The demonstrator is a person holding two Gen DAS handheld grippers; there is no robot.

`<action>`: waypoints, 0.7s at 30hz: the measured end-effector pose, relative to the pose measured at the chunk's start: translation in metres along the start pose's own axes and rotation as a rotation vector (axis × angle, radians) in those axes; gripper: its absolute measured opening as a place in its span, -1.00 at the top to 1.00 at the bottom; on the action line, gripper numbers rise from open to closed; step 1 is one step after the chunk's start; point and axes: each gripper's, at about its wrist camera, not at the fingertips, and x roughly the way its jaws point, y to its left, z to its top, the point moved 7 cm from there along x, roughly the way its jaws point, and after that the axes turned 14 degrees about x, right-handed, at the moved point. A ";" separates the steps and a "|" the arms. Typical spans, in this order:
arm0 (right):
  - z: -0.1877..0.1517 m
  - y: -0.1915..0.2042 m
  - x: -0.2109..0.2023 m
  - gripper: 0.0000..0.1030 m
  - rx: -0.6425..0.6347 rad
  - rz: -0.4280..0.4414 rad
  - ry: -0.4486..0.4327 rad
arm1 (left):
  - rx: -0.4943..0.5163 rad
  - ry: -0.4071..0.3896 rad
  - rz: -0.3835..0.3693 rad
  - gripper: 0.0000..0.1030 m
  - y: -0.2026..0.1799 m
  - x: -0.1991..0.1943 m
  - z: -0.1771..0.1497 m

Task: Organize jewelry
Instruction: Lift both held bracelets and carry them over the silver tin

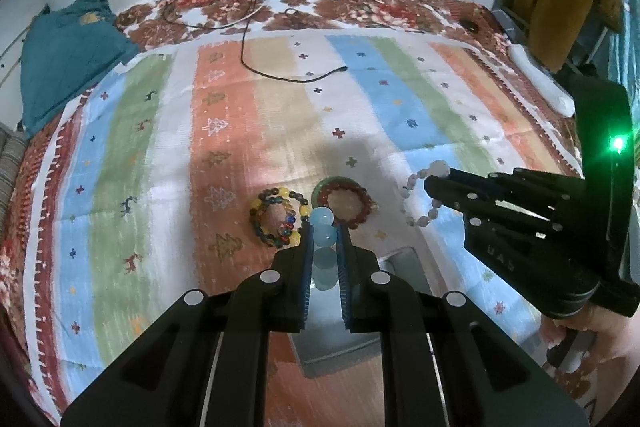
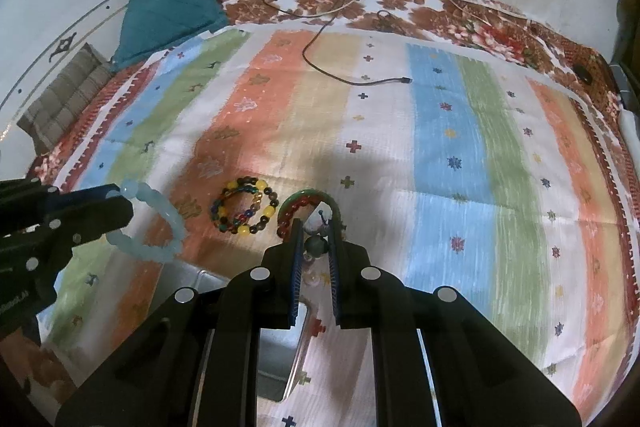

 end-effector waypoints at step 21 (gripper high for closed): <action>-0.042 0.021 -0.037 0.75 -0.034 0.055 -0.011 | 0.003 -0.023 0.004 0.79 -0.017 -0.023 -0.030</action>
